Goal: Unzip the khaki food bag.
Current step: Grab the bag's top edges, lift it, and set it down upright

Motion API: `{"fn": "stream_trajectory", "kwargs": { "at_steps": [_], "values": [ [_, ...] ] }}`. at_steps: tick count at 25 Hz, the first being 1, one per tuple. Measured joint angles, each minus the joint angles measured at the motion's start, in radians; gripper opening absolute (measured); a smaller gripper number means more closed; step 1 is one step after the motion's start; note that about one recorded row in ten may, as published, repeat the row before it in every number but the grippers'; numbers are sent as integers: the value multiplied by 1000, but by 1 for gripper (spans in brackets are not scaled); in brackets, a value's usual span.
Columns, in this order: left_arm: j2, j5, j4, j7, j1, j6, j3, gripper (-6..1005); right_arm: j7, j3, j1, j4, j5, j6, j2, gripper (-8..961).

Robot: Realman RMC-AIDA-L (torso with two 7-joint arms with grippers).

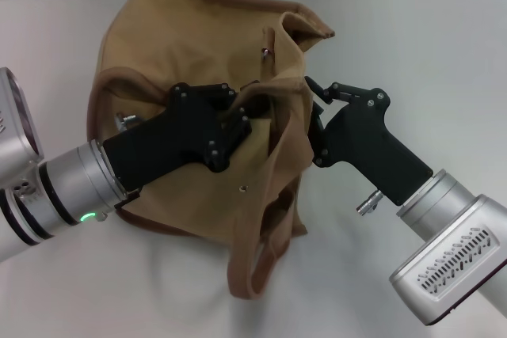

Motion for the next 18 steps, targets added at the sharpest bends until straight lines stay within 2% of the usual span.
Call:
{"fn": "stream_trajectory", "kwargs": {
  "at_steps": [4,10,18],
  "values": [
    [0,0,0,0,0,2,0,83,0,-3,0,-2,0,0,0,163],
    [0,0,0,0,0,8,0,84,0,-4,0,-3,0,10,0,1],
    [0,-8,2,-9,7,69,-61,84,0,0,-6,-5,0,37,0,6]
  ]
}}
